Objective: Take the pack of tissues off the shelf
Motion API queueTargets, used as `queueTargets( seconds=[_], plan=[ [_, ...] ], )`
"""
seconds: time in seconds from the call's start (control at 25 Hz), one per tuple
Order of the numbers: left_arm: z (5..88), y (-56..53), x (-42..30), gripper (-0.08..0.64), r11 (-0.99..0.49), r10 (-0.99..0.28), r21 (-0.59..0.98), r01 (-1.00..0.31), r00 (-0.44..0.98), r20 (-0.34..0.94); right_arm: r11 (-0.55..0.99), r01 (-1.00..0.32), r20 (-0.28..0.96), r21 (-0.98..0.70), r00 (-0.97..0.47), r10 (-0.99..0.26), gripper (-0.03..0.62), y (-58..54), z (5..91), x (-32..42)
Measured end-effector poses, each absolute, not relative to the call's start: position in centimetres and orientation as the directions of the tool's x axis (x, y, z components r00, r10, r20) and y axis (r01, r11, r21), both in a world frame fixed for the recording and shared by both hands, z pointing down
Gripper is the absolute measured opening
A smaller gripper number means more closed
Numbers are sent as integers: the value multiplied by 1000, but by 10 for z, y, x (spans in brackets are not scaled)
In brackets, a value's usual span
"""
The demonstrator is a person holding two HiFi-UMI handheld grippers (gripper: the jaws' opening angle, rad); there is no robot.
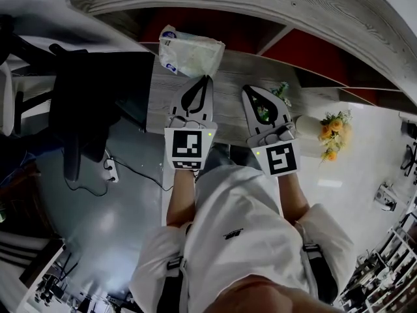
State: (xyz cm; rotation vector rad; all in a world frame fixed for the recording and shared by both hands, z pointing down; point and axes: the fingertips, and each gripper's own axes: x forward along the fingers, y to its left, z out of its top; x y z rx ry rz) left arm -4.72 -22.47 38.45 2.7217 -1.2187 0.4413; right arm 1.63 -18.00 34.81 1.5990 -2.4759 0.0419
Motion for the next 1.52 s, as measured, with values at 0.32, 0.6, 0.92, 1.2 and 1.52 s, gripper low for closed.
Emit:
queueTargets(
  seconds=[0.32,0.6,0.92,1.2,1.52],
  plan=[
    [398,-208,-57,28,-655,-713,2,-755,619,329,420,-905,189,66,-402,-896,25,-171,360,12],
    [420,-197,-64,28,-648,-705,26,-761,612,359,431,-901,211,56,-411,-887,25,-168,378,6],
    [457,-183,-73,28,-635,-686,63,-770,599,412,442,-897,256,24,-422,-870,25,-165,411,-1],
    [488,-179,-77,28,-622,-678,75,-779,585,446,443,-897,292,9,-421,-859,25,-166,442,2],
    [522,-178,-82,28,-598,-678,84,-797,559,477,466,-885,332,0,-439,-835,25,-166,477,1]
  ],
)
